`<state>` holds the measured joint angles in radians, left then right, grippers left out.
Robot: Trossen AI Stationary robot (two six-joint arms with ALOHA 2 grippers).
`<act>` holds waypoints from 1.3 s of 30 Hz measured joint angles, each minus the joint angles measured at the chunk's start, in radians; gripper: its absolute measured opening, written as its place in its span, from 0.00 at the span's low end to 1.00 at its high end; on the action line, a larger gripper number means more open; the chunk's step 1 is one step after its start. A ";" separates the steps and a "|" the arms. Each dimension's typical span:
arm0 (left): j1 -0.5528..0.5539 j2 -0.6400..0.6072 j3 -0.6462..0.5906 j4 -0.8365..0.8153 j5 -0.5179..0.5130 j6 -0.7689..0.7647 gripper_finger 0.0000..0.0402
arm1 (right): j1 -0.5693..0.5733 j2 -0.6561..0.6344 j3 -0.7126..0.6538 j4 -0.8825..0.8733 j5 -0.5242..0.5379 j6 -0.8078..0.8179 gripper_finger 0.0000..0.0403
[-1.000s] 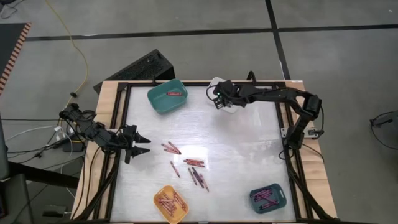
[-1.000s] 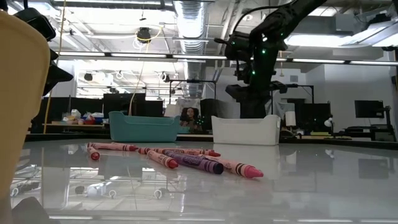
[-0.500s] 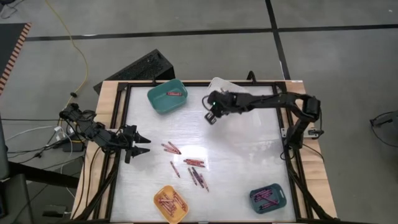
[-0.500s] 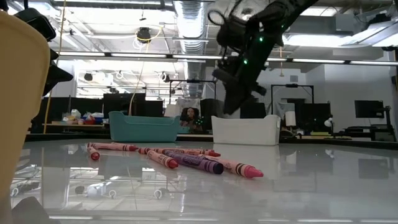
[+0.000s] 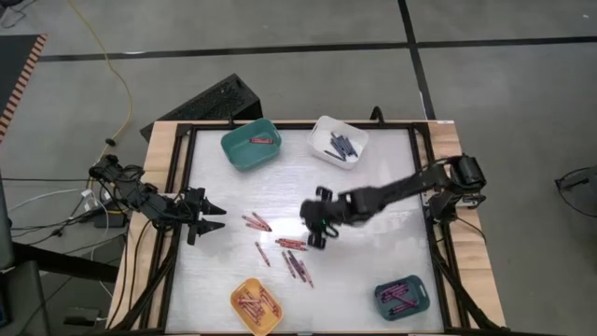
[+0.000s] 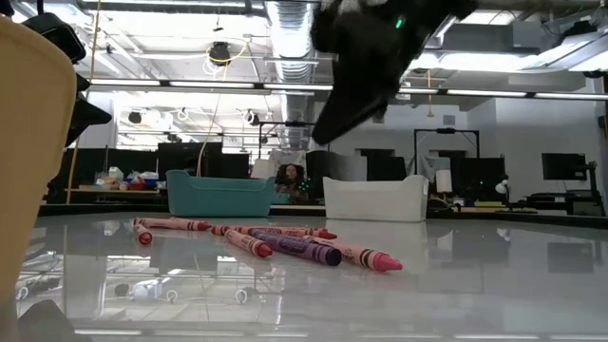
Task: Sort crayons
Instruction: Put the red crayon into the top green bin
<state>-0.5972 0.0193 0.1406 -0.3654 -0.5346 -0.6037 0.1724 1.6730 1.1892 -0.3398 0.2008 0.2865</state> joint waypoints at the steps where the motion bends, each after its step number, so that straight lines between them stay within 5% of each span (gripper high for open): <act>1: 0.000 0.000 0.000 0.000 0.000 0.000 0.57 | 0.031 0.000 0.000 0.014 0.023 0.000 0.20; 11: 0.000 0.000 0.000 0.000 0.000 0.000 0.57 | 0.197 0.056 0.002 0.135 0.219 -0.023 0.20; 20: 0.000 0.000 0.000 -0.003 0.002 -0.007 0.57 | 0.198 0.194 0.001 0.213 0.229 -0.026 0.20; 39: 0.000 0.000 0.000 -0.003 0.001 -0.012 0.57 | 0.167 0.251 0.000 0.170 0.213 -0.017 0.20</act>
<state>-0.5968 0.0193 0.1406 -0.3685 -0.5332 -0.6161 0.3393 1.9244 1.1889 -0.1696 0.4134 0.2697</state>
